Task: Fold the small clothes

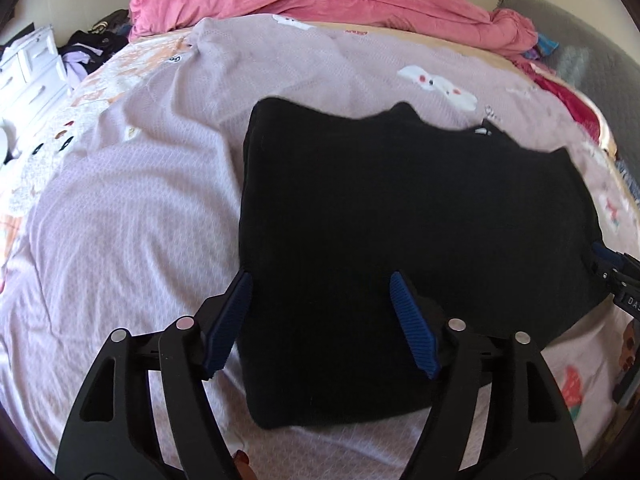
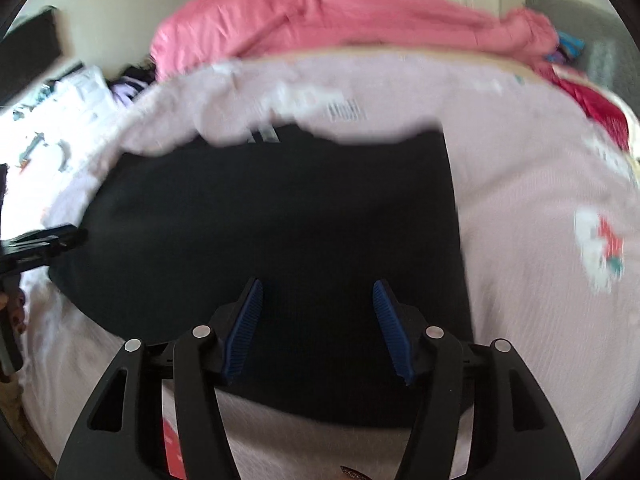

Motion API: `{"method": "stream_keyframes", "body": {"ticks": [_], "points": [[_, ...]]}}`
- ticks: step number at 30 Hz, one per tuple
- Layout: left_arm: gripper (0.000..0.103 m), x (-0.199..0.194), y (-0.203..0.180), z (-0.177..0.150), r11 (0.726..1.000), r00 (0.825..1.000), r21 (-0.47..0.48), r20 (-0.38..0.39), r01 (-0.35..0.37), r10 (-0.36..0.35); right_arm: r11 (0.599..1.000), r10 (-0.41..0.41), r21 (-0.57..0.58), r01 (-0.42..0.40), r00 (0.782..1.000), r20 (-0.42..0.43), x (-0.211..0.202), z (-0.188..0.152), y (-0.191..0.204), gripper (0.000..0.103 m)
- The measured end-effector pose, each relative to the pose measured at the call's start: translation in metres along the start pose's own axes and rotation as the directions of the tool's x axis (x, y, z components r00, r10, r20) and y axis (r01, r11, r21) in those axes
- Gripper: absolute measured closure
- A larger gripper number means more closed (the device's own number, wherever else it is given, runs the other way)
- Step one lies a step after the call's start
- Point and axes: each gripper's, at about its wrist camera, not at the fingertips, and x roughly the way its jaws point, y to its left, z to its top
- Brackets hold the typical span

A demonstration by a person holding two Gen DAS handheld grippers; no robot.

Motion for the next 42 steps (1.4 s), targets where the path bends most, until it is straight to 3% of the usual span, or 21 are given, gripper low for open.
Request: {"method": "stream_keyframes", "body": {"ticks": [6,11,16,23,25,34,42], "points": [[0.035,-0.012,0.007,-0.006,0.999,1.0,-0.04,0.006,0.029,-0.029,1.0,0.006,0.026,-0.006,1.0,0.024,-0.013,-0.011,0.003,0.046],[0.031,-0.024,0.011,-0.006,0.997,0.999,-0.058,0.016,0.052,-0.051,0.998,0.058,0.021,-0.059,0.996,0.072,-0.035,-0.016,0.013,0.034],[0.023,-0.037,0.014,-0.001,0.997,0.997,-0.06,0.051,0.053,-0.05,0.995,0.093,-0.045,-0.087,0.986,0.136,-0.056,-0.022,0.044,0.023],[0.014,-0.041,0.026,0.005,0.996,0.997,-0.086,0.068,0.027,-0.022,0.981,0.114,-0.176,-0.086,0.981,0.157,-0.061,-0.021,0.099,0.012],[0.01,-0.042,0.033,0.007,0.995,0.998,-0.1,0.068,0.009,-0.002,0.973,0.122,-0.214,-0.087,0.98,0.155,-0.058,-0.022,0.115,0.011],[0.009,-0.041,0.057,0.013,0.986,0.998,-0.164,0.062,0.006,0.005,0.92,0.122,-0.385,-0.073,0.987,0.105,-0.031,-0.031,0.182,0.009],[0.009,-0.033,0.07,0.018,0.98,0.999,-0.197,0.044,-0.006,0.015,0.871,0.056,-0.491,-0.014,0.996,0.07,0.007,-0.034,0.223,0.009]]}}
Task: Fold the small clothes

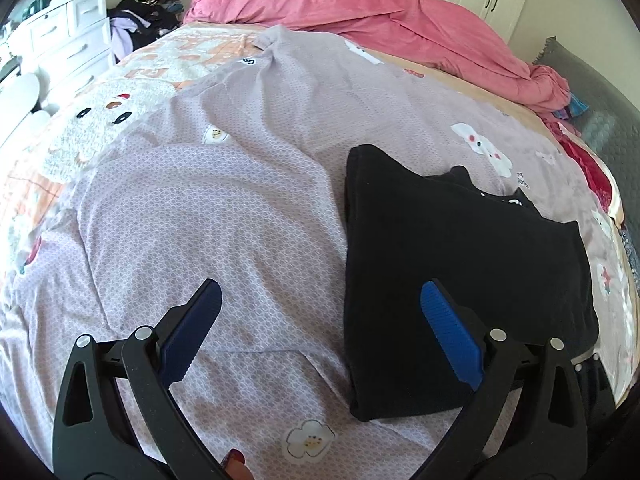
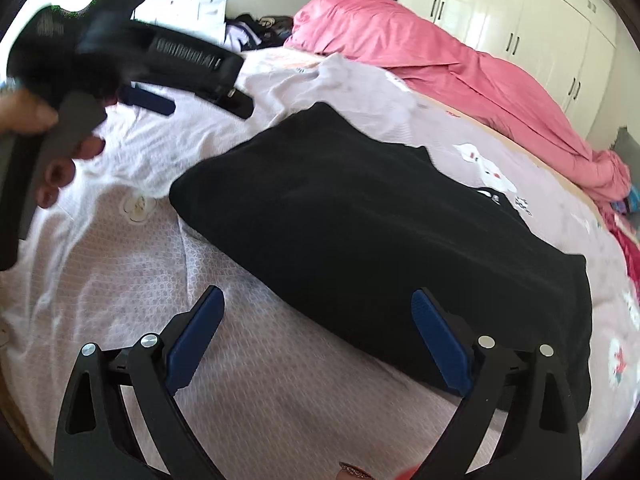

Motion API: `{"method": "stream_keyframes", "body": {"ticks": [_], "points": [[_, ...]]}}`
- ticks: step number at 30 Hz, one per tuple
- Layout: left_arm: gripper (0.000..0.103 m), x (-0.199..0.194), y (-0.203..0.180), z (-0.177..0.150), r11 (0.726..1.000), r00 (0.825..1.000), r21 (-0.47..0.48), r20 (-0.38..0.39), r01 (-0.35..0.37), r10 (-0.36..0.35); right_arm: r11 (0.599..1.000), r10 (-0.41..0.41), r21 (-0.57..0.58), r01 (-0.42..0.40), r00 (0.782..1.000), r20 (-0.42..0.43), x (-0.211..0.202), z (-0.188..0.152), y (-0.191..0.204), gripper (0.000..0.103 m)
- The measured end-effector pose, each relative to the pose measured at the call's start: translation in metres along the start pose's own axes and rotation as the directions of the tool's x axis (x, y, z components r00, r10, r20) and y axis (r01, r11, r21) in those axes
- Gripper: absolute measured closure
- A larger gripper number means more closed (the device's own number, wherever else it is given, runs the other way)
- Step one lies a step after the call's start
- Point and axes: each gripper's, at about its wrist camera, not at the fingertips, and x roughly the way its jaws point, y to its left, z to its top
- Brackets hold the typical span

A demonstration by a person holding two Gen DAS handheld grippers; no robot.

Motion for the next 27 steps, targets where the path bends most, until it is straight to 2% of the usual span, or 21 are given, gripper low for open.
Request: {"method": "stream_keyframes", "body": {"ticks": [5,14,20,24,25,27], "points": [[0.009,0.005,0.002,0.01,1.0,1.0,-0.005,0.004,-0.016,0.016,0.997,-0.053,-0.058,0.052,0.998,-0.016,0.021,0.008,0.014,0.009],[0.009,0.017,0.006,0.024,0.999,1.0,-0.026,-0.006,-0.026,0.026,0.993,-0.1,-0.063,0.099,0.995,-0.017,0.049,0.029,0.01,0.009],[0.009,0.027,0.004,0.032,0.999,1.0,-0.031,-0.024,-0.008,0.007,0.992,-0.115,-0.038,0.117,0.992,0.044,0.049,0.04,0.001,0.013],[0.009,0.034,0.006,0.043,0.994,0.998,-0.085,-0.027,0.061,-0.064,0.999,-0.04,-0.001,0.04,0.995,0.096,0.038,0.04,-0.011,0.049],[0.009,0.036,0.004,0.046,0.992,0.995,-0.091,-0.036,0.092,-0.095,1.0,-0.025,-0.005,0.025,0.994,0.107,0.035,0.04,-0.011,0.065],[0.009,0.042,0.001,0.051,0.984,0.988,-0.108,-0.054,0.141,-0.148,1.0,-0.03,0.0,0.03,0.992,0.124,0.03,0.039,-0.014,0.075]]}}
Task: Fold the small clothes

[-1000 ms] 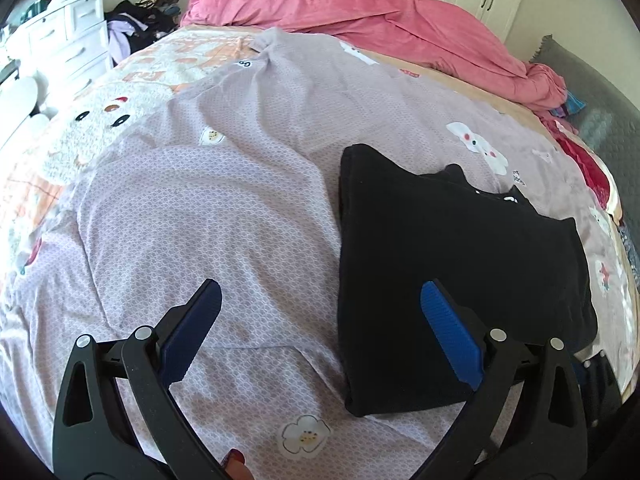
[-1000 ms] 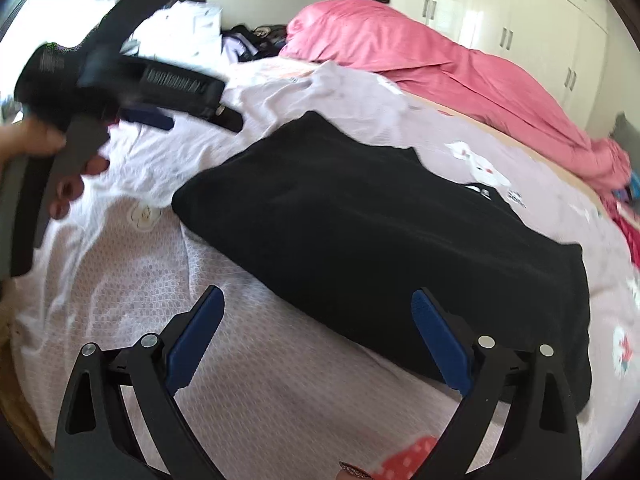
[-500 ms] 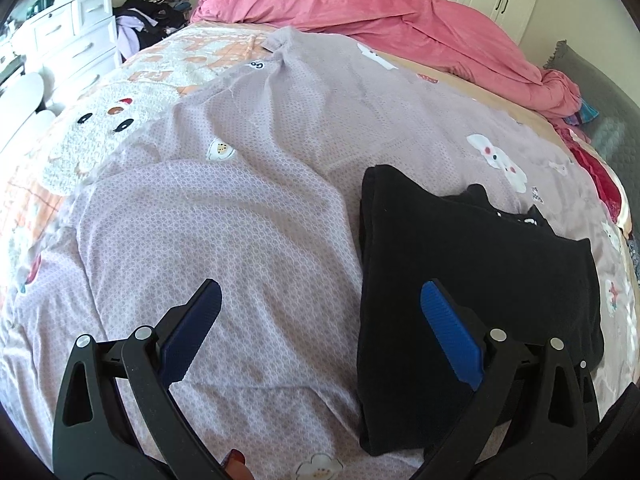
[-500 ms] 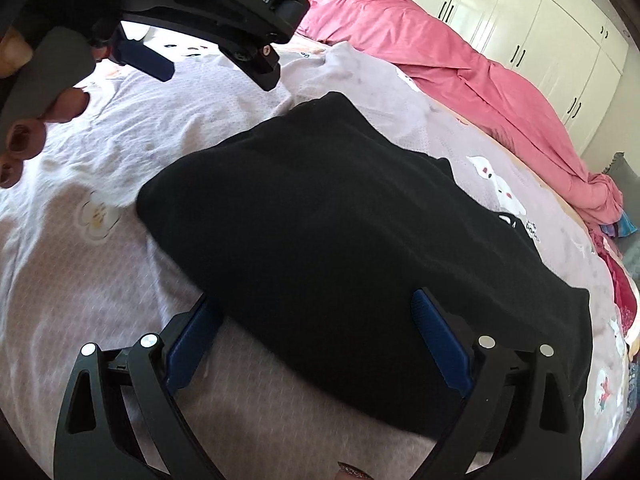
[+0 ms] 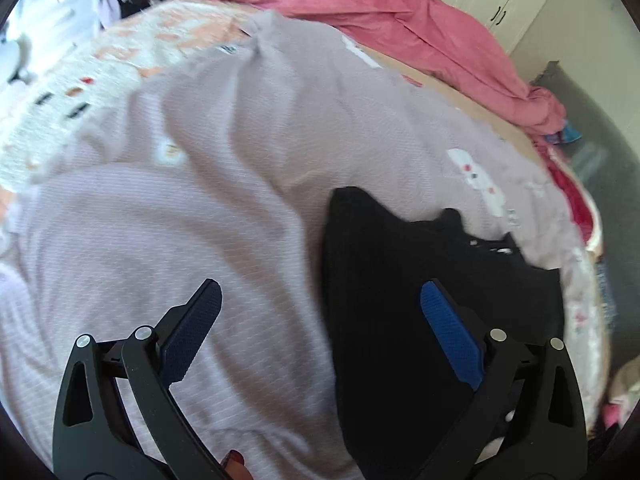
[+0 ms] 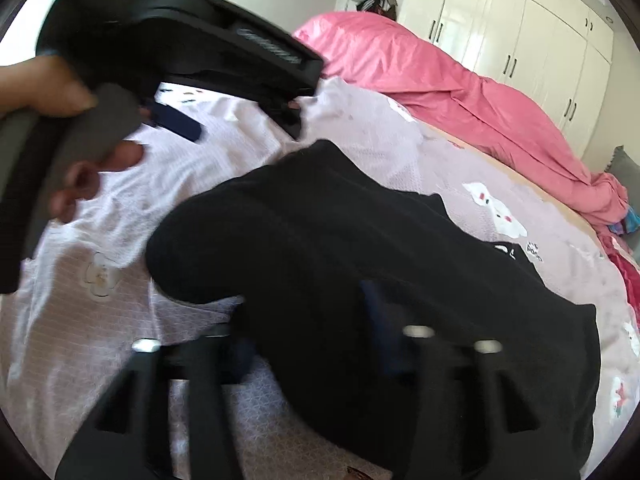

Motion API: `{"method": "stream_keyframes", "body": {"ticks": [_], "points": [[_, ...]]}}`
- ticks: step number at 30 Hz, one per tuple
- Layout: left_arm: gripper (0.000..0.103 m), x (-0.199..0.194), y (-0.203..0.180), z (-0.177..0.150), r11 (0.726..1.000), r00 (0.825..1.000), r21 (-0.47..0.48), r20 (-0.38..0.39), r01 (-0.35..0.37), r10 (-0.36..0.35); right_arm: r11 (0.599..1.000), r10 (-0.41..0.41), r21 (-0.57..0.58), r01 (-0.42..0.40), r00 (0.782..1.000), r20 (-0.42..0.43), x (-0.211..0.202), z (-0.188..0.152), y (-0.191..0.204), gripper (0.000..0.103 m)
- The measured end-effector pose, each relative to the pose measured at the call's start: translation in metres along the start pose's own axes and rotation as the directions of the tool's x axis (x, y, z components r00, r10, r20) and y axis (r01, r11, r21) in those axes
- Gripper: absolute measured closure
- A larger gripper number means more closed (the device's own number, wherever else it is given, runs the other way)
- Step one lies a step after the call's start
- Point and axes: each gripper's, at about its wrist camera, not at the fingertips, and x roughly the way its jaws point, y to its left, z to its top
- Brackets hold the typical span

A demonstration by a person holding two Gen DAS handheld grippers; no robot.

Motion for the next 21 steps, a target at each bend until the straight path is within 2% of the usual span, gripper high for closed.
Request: {"method": "stream_keyframes", "body": {"ticks": [3,6,8,13,17,18,20,21], "points": [[0.009,0.009,-0.007,0.004,0.997,0.997,-0.014,-0.031,0.07,-0.07,0.998,0.027,0.052,-0.028,0.999,0.021,-0.007,0.001,-0.013,0.08],[0.009,0.02,-0.016,0.004,0.99,0.987,-0.041,-0.081,0.137,-0.14,0.998,0.018,0.064,-0.021,0.998,0.054,-0.018,-0.001,-0.019,0.083],[0.009,0.025,-0.024,0.002,0.987,0.983,-0.042,-0.099,0.152,-0.156,0.996,0.013,0.083,-0.019,0.998,0.069,-0.025,-0.003,-0.023,0.083],[0.01,0.023,-0.05,0.001,0.977,0.973,-0.003,-0.091,0.214,-0.214,0.99,-0.002,0.141,-0.011,0.996,0.094,-0.04,-0.009,-0.037,0.085],[0.01,0.014,-0.074,0.0,0.958,0.958,0.028,-0.056,0.285,-0.283,0.981,0.011,0.191,-0.03,0.995,0.1,-0.051,-0.015,-0.049,0.087],[0.014,0.013,-0.079,0.0,0.955,0.955,0.034,-0.052,0.294,-0.292,0.979,0.007,0.203,-0.028,0.995,0.103,-0.054,-0.017,-0.053,0.087],[0.03,0.01,-0.09,-0.001,0.95,0.951,0.049,-0.042,0.307,-0.305,0.973,-0.001,0.228,-0.025,0.994,0.113,-0.061,-0.021,-0.06,0.088],[0.035,0.009,-0.096,-0.002,0.948,0.949,0.057,-0.038,0.313,-0.312,0.971,-0.004,0.239,-0.024,0.993,0.116,-0.063,-0.022,-0.063,0.088]]}}
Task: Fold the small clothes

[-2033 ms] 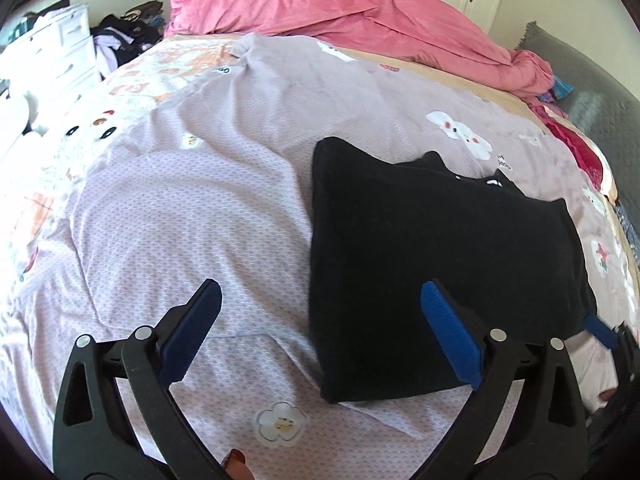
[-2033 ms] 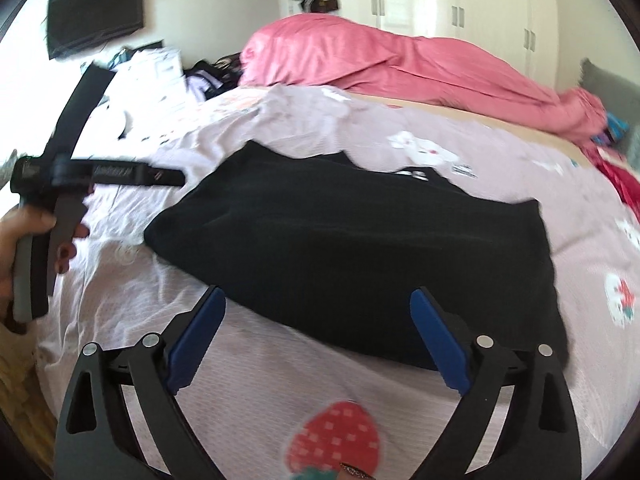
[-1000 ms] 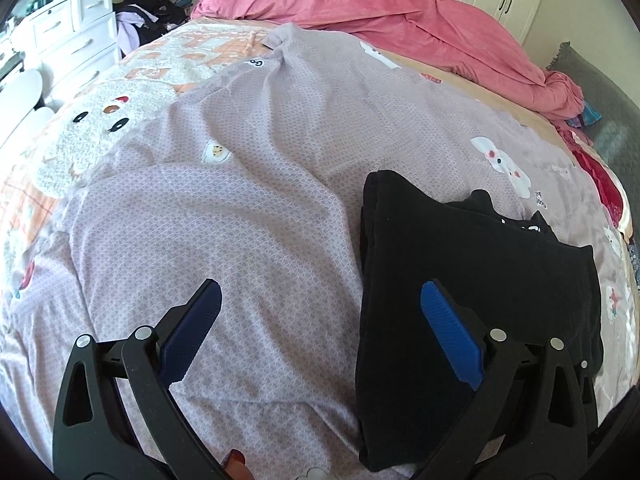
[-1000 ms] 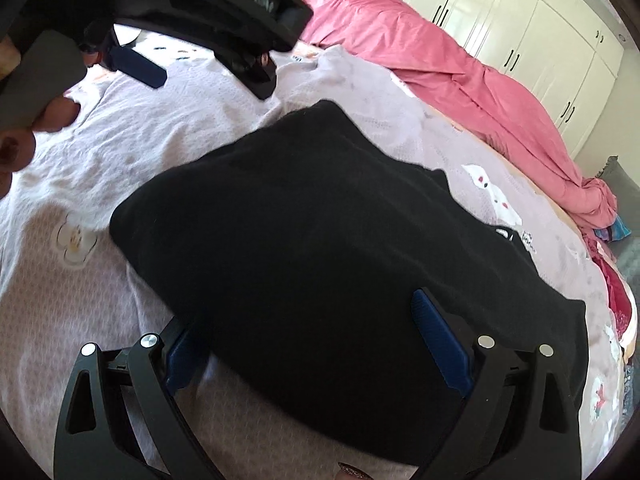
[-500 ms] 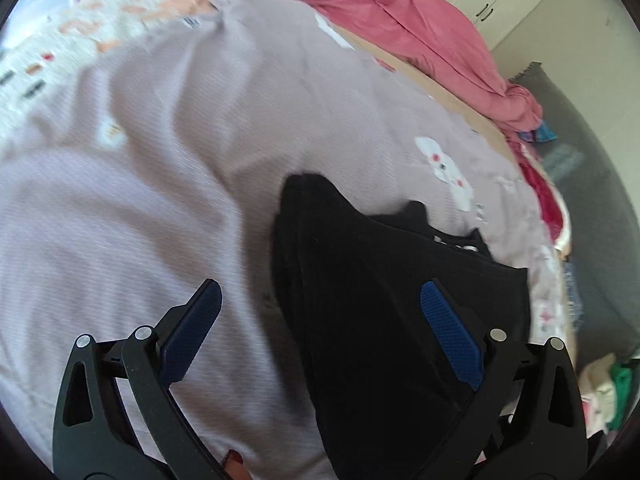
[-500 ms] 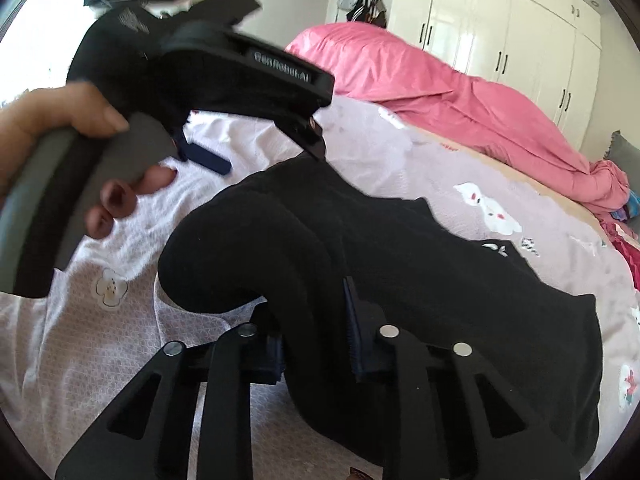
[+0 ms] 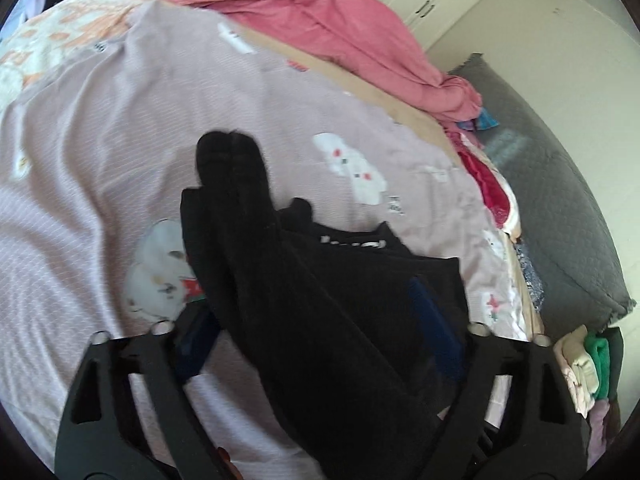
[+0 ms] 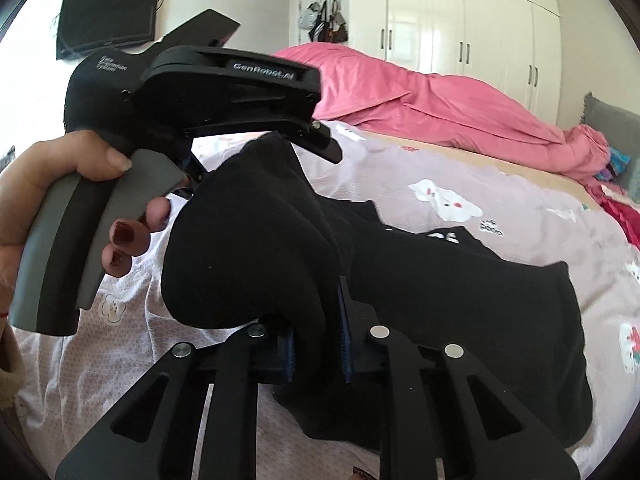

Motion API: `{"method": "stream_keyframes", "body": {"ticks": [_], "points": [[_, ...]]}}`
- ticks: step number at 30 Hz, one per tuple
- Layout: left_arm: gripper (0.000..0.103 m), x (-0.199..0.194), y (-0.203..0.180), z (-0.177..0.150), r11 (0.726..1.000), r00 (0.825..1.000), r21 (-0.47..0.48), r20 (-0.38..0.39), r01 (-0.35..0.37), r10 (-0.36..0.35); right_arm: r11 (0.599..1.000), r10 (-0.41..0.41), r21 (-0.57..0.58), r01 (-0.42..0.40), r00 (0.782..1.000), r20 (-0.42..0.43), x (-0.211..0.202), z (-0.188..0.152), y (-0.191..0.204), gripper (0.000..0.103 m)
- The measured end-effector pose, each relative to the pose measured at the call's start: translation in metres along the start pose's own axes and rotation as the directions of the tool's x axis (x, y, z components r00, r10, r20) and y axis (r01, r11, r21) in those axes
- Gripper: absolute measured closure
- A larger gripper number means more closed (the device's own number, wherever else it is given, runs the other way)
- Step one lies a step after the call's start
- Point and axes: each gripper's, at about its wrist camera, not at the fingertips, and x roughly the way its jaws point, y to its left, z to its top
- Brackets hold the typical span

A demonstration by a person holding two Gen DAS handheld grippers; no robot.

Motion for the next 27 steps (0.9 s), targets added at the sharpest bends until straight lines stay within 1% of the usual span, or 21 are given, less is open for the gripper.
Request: {"method": "stream_keyframes", "body": {"ticks": [1,2,4,10,15,23,27], "points": [[0.045,0.001,-0.005,-0.001,1.0,1.0,0.007,0.002,0.004,-0.004,1.0,0.0,0.016,0.0,1.0,0.003,-0.003,-0.001,-0.004,0.088],[0.057,0.002,-0.008,-0.001,1.0,1.0,0.01,0.004,0.006,-0.006,0.999,0.003,0.034,-0.003,1.0,0.003,-0.007,-0.002,-0.009,0.088],[0.067,0.007,-0.018,-0.004,1.0,1.0,0.02,0.007,0.021,-0.021,0.998,0.005,0.057,-0.005,1.0,0.005,-0.011,-0.003,-0.017,0.088],[0.071,0.021,-0.049,-0.01,0.997,0.999,0.056,-0.015,0.052,-0.051,0.993,-0.009,0.114,0.008,1.0,0.017,-0.028,-0.017,-0.037,0.089],[0.072,0.035,-0.079,-0.011,0.995,0.998,0.087,-0.031,0.057,-0.055,0.987,-0.024,0.161,0.02,1.0,0.019,-0.036,-0.021,-0.056,0.089],[0.073,0.067,-0.12,-0.016,0.992,0.996,0.119,-0.082,0.049,-0.039,0.965,-0.039,0.26,0.037,0.999,0.004,-0.047,-0.031,-0.092,0.089],[0.073,0.086,-0.139,-0.022,0.989,0.994,0.144,-0.112,0.032,-0.015,0.945,-0.022,0.325,0.026,1.0,-0.016,-0.047,-0.041,-0.112,0.089]]}}
